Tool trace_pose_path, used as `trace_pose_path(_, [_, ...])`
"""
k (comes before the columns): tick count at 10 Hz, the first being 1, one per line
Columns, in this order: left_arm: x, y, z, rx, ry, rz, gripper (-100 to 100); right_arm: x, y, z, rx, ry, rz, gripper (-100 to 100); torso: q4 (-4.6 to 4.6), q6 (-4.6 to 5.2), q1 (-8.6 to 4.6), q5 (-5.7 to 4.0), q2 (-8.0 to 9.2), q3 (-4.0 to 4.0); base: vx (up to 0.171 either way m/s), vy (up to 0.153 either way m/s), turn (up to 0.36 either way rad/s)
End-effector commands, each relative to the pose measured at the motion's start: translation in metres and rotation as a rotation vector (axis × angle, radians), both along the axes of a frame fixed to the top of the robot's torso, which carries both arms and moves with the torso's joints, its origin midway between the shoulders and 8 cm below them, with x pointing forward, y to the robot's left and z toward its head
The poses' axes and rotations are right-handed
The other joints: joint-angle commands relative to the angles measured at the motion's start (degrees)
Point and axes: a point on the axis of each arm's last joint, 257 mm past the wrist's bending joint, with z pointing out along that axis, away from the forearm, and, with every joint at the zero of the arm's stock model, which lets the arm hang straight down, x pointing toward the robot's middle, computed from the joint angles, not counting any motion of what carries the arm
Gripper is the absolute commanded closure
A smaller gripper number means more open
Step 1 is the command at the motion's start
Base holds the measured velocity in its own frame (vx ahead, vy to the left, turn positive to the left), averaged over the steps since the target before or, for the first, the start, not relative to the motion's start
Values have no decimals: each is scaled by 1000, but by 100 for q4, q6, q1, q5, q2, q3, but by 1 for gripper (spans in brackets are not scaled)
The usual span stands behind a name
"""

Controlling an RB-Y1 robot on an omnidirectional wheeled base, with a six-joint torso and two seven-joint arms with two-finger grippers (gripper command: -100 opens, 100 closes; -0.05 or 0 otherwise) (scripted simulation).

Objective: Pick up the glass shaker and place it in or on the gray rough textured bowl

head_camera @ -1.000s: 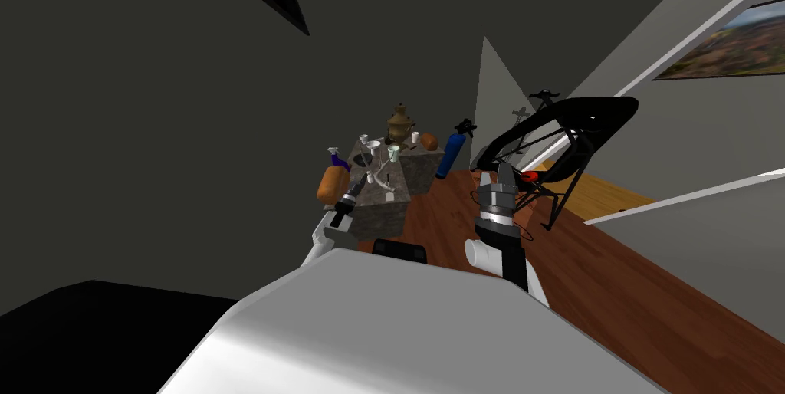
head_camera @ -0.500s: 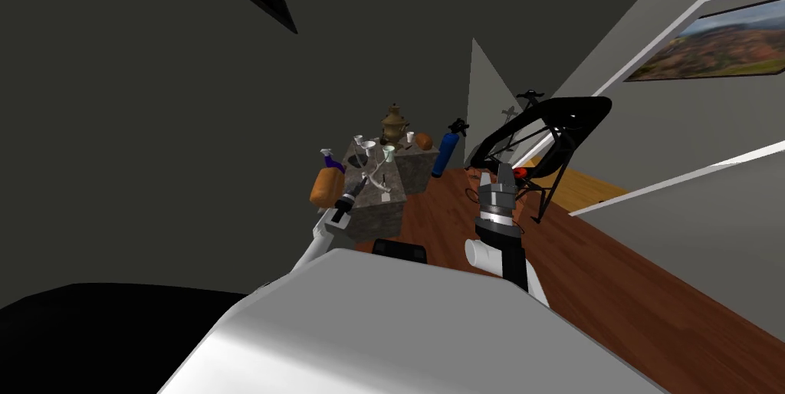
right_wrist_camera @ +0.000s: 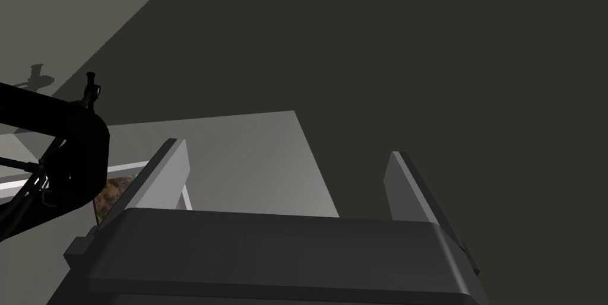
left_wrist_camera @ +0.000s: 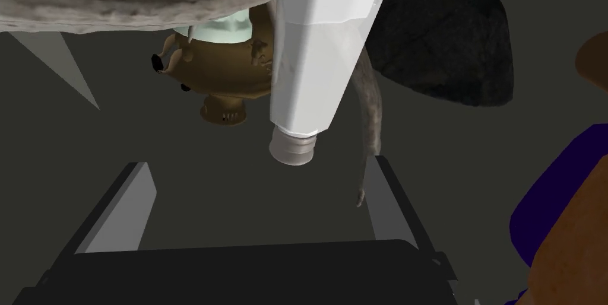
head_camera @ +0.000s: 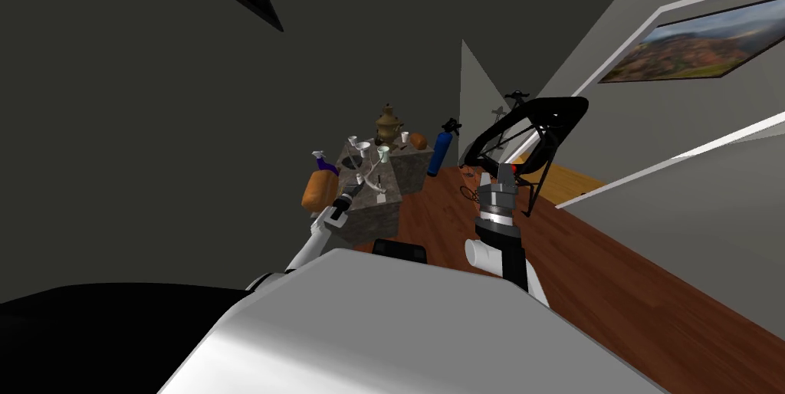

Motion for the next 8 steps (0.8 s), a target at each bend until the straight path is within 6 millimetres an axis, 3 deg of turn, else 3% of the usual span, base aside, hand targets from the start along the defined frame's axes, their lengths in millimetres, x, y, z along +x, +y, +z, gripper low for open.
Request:
trace_pose_path(1, [2, 9, -8, 41, 22, 9, -100, 0, 0, 0, 0, 0, 0, 0, 0, 0, 0, 0, 0, 0, 20, -14, -55])
trace_pose_path(4, [7, 30, -17, 118, 56, 28, -100, 0, 0, 0, 0, 0, 0, 0, -1, 0, 4, 1, -9, -5, 32, -5, -54])
trace_pose_path(5, [8, 24, -15, 101, 48, 23, -100, 0, 0, 0, 0, 0, 0, 0, -2, -2, 5, 1, -4, -3, 0, 0, 0])
trace_pose_path(6, [8, 25, -15, 105, 50, 24, 0, 0, 0, 0, 0, 0, 0, 0, 0, -2, 4, 1, 5, 2, 0, 0, 0])
trace_pose_path(7, [15, 35, -13, 107, 48, 59, -100, 0, 0, 0, 0, 0, 0, 0, 1, -2, 5, 1, 7, 4, -49, 44, -243])
trace_pose_path(8, [21, 45, -12, 108, 49, 94, -100, 0, 0, 0, 0, 0, 0, 0, 4, 4, 17, 3, 20, 11, -88, 81, -392])
